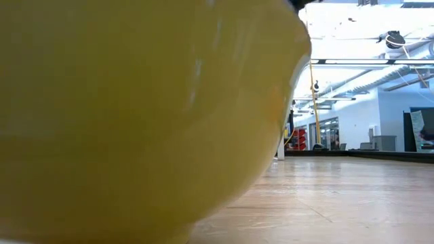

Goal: Pick & Place Mini bowls
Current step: Stack the white patterned bowl on the white patterned bowl on the shelf

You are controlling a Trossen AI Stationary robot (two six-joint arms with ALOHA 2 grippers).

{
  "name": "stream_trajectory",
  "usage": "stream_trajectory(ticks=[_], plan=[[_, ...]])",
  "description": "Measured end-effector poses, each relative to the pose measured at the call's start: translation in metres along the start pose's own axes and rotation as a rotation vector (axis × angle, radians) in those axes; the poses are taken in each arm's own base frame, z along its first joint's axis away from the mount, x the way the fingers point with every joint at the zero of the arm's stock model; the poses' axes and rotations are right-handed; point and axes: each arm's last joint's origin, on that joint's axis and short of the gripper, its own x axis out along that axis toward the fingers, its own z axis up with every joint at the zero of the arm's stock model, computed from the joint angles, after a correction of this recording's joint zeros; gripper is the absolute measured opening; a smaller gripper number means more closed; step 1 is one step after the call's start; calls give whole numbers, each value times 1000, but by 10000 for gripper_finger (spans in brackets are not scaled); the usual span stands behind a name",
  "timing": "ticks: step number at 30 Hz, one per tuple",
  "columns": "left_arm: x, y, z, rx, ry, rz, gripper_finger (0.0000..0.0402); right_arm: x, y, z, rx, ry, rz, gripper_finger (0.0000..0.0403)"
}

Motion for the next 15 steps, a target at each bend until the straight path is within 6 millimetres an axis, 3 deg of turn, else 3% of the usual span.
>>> stream_trajectory(ticks=[8, 15], plan=[[25, -29, -3, 57, 73, -66, 198, -7, 17, 7, -25, -43, 71, 118], [59, -63, -12, 64, 191, -116, 198, -8, 29, 5, 2, -13, 124, 114]])
